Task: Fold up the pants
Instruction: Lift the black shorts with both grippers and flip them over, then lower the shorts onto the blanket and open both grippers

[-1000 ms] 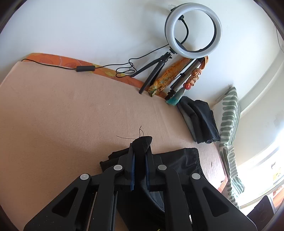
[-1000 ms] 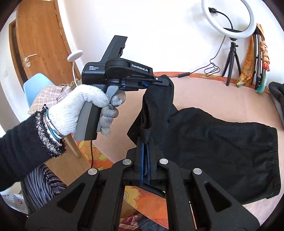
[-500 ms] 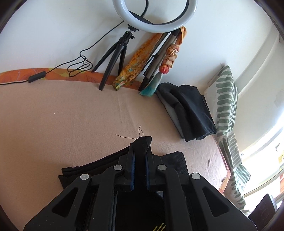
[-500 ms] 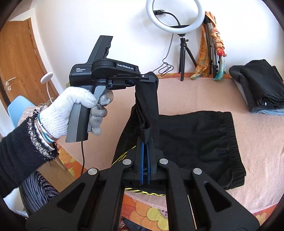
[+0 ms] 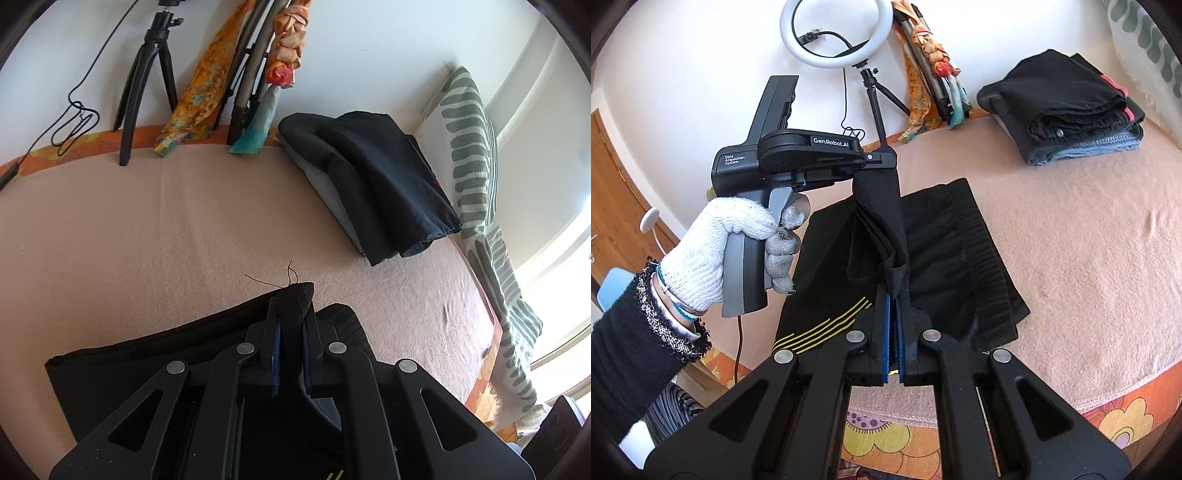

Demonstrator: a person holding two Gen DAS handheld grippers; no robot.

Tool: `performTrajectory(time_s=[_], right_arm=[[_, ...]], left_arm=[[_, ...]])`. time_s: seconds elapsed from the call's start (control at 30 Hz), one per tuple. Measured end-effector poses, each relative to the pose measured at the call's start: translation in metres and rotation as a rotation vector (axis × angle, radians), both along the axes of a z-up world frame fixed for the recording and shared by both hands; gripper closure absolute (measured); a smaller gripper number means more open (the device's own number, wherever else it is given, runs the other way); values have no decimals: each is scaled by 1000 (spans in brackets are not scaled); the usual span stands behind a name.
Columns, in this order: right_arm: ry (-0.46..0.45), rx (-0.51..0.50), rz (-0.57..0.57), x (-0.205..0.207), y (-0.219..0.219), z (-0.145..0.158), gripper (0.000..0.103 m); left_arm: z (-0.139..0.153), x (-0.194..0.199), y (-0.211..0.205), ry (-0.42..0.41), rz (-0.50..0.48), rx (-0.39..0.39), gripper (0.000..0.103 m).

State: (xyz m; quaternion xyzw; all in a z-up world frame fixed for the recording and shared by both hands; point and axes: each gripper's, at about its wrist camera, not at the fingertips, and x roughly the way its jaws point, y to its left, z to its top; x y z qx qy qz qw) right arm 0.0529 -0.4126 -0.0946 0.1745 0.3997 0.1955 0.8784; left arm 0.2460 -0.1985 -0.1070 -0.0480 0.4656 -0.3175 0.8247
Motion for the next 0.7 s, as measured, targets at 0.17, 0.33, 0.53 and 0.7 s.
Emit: performTrajectory(time_s=[0.17, 0.33, 0.53, 0.7], right_arm=[[68, 64, -78, -1, -26, -19, 99], [108, 83, -110, -2, -34, -27, 99], [161, 100, -128, -11, -43, -34, 99], [201, 43, -175, -19, -57, -39, 95]], left_arm=[[-11, -1, -20, 22, -24, 11, 95], [-7, -2, -25, 21, -18, 12, 81], [24, -9, -2, -45, 8, -15, 64], [33, -35, 45, -80, 21, 16, 64]])
